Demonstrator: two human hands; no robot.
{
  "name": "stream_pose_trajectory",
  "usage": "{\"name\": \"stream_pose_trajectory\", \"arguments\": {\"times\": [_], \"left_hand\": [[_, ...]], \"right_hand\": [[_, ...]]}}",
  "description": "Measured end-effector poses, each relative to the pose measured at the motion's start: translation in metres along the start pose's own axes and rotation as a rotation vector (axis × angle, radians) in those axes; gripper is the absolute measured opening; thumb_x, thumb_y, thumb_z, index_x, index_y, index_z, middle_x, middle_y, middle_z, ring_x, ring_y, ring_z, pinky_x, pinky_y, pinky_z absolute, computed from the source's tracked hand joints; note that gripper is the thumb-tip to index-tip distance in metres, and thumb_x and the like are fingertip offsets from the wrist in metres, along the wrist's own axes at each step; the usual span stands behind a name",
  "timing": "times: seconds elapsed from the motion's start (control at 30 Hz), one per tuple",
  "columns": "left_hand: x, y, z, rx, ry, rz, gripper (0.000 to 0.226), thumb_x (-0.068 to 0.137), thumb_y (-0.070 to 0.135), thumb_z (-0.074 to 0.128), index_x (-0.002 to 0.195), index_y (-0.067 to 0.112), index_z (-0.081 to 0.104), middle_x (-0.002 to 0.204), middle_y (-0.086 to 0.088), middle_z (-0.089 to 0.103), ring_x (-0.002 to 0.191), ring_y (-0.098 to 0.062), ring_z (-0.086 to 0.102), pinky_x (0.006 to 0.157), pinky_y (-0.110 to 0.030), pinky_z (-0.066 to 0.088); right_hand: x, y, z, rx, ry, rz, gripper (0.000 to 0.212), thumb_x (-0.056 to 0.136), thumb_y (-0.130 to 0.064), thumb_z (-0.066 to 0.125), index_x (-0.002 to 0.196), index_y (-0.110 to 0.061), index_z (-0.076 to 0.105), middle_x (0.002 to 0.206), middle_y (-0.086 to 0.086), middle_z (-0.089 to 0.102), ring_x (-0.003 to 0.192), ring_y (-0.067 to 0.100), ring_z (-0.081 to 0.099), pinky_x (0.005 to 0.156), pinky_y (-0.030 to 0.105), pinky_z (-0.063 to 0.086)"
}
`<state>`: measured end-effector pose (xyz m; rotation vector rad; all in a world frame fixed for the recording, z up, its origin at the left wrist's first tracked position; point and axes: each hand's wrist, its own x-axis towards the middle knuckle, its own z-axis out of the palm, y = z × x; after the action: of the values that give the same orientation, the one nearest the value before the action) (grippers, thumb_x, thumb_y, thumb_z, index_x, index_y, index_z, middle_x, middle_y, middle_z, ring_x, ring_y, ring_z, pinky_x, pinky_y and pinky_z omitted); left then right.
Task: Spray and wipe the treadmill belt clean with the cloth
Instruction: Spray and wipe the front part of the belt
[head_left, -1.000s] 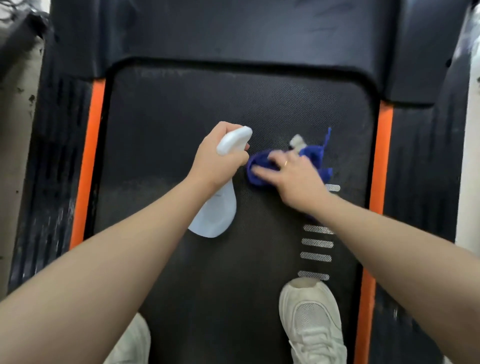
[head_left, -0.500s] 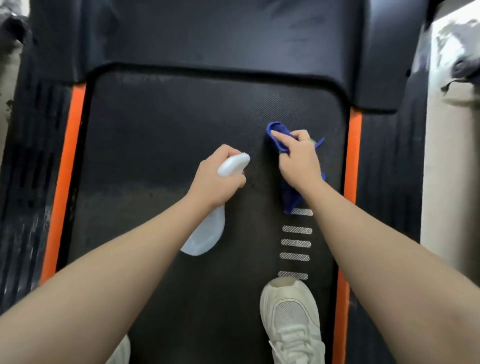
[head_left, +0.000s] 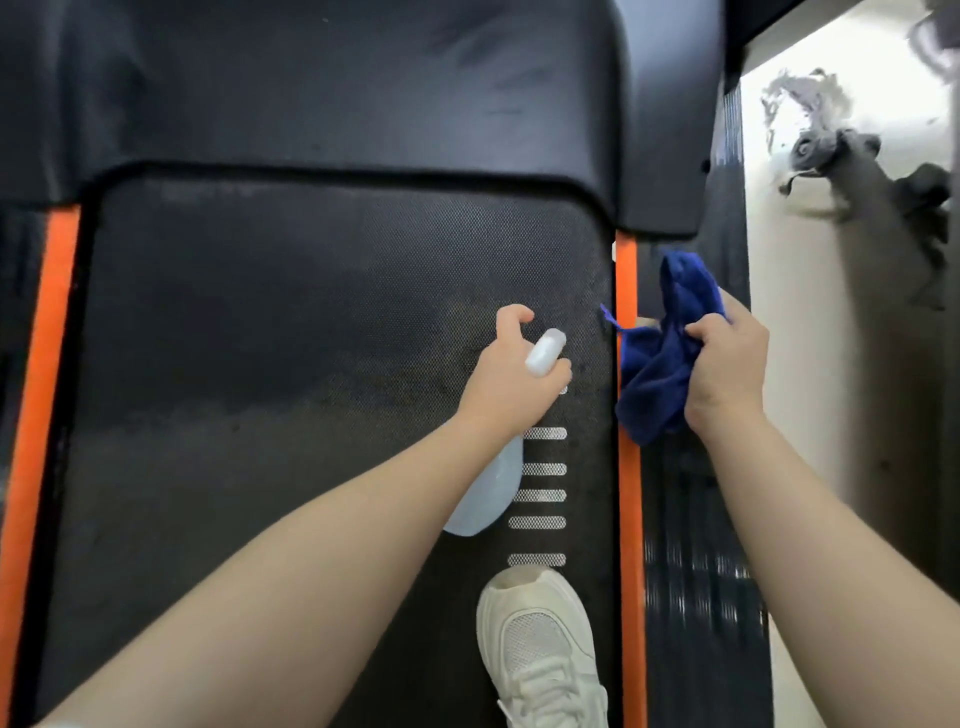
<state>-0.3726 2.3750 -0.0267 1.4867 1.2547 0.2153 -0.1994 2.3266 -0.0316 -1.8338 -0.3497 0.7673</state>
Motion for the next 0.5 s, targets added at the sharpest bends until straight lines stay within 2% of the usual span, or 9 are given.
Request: {"name": "stream_pose_trajectory", "arguments": {"times": [0.07,0.13,0.2,0.27,0.33,0.4,0.43,0.5], "left_hand": [[0.004,-0.001,-0.001,-0.035,0.080,-0.033,0.033,0.088,0.021,0.060,0.114,0.013,0.041,0.073,0.008,0.050,0.073,-0.019,0.052,0.072,-0.033,0.042],[0.005,-0.006,-0.012,-0.056,0.163,-0.084,0.030,0.087,0.023,0.061,0.107,0.016,0.039,0.077,0.006,0.050,0.076,-0.022,0.051,0.071,-0.033,0.042],[0.004,-0.011,-0.030,-0.110,0.240,-0.109,0.022,0.087,0.021,0.061,0.098,0.021,0.042,0.084,0.004,0.052,0.080,-0.021,0.051,0.072,-0.031,0.041],[0.003,-0.016,-0.050,-0.179,0.303,-0.112,0.024,0.087,0.018,0.061,0.105,0.021,0.044,0.087,0.006,0.053,0.079,-0.014,0.053,0.074,-0.029,0.042],[0.001,-0.020,-0.072,-0.209,0.360,-0.108,0.035,0.087,0.017,0.062,0.117,0.018,0.043,0.086,0.013,0.051,0.077,-0.002,0.051,0.071,-0.020,0.041],[-0.001,-0.027,-0.090,-0.190,0.415,-0.076,0.031,0.084,0.018,0.063,0.111,0.019,0.047,0.090,0.012,0.054,0.081,-0.006,0.053,0.070,-0.022,0.042],[-0.001,-0.031,-0.098,-0.192,0.449,-0.056,0.029,0.082,0.020,0.063,0.107,0.021,0.049,0.092,0.009,0.057,0.084,-0.010,0.055,0.071,-0.025,0.044],[-0.003,-0.037,-0.108,-0.226,0.510,-0.024,0.027,0.077,0.023,0.061,0.102,0.023,0.050,0.096,0.003,0.061,0.085,-0.014,0.057,0.074,-0.030,0.046]], "right_hand": [[-0.004,0.007,-0.002,-0.149,-0.033,-0.015,0.045,0.066,-0.010,0.042,0.104,-0.017,0.065,0.102,0.005,0.063,0.093,0.015,0.058,0.083,0.031,0.048],[-0.011,0.016,0.004,-0.317,-0.112,-0.109,0.040,0.066,-0.012,0.042,0.099,-0.013,0.064,0.099,0.008,0.057,0.091,0.013,0.052,0.085,0.033,0.043],[-0.017,0.023,0.022,-0.480,-0.202,-0.252,0.038,0.068,-0.014,0.043,0.099,-0.012,0.064,0.093,0.009,0.047,0.085,0.012,0.044,0.080,0.025,0.036],[-0.018,0.033,0.050,-0.623,-0.251,-0.340,0.044,0.076,-0.013,0.049,0.119,-0.013,0.063,0.106,0.008,0.046,0.094,0.018,0.047,0.089,0.023,0.035],[-0.022,0.044,0.082,-0.826,-0.308,-0.363,0.048,0.084,-0.013,0.055,0.131,-0.016,0.054,0.122,0.015,0.046,0.105,0.032,0.047,0.096,0.034,0.036],[-0.034,0.050,0.112,-1.066,-0.384,-0.481,0.050,0.083,-0.014,0.059,0.133,-0.019,0.053,0.127,0.019,0.045,0.103,0.038,0.047,0.088,0.044,0.043],[-0.040,0.052,0.125,-1.103,-0.462,-0.640,0.051,0.078,-0.012,0.063,0.128,-0.019,0.057,0.122,0.021,0.049,0.095,0.039,0.050,0.079,0.046,0.047],[-0.039,0.053,0.138,-1.075,-0.713,-1.016,0.052,0.064,-0.008,0.072,0.115,-0.018,0.067,0.108,0.022,0.058,0.078,0.038,0.055,0.062,0.041,0.051]]}}
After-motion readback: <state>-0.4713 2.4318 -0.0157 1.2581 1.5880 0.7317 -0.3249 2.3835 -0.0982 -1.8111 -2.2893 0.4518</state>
